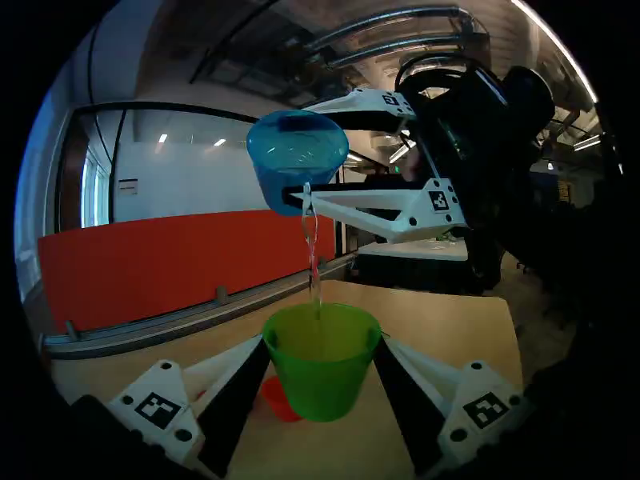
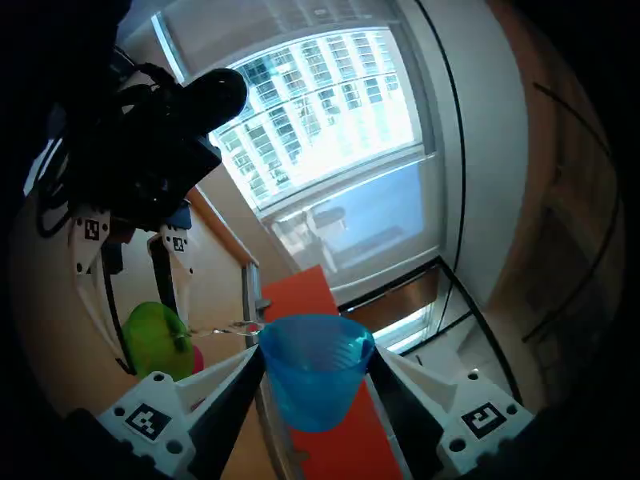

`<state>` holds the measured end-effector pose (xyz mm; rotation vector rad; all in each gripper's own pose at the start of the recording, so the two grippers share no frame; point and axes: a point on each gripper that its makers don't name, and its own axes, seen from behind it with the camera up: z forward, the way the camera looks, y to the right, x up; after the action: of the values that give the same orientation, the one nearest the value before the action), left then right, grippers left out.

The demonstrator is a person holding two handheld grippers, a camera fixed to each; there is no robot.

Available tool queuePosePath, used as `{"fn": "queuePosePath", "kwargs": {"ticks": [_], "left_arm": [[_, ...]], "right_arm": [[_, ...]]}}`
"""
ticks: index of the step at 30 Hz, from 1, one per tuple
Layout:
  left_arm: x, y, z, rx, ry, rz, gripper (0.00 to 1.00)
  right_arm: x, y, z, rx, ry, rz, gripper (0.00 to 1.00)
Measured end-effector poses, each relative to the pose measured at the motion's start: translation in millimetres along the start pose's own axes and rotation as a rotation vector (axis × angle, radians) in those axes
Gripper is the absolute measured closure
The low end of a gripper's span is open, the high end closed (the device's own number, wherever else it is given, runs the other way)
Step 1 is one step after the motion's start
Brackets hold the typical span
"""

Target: Pour water

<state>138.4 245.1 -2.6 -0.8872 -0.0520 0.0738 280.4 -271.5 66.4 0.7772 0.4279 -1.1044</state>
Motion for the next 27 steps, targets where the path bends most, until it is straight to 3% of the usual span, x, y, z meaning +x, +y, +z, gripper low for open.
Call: {"fn": "queuePosePath", "kwargs": {"ticks": [27], "left_arm": [[1, 1.8, -0.7, -0.004, -0.004, 0.002, 0.14]], "right_arm": [[-1, 11, -4.8, -0.021, -0.008, -0.098, 0.10]]}}
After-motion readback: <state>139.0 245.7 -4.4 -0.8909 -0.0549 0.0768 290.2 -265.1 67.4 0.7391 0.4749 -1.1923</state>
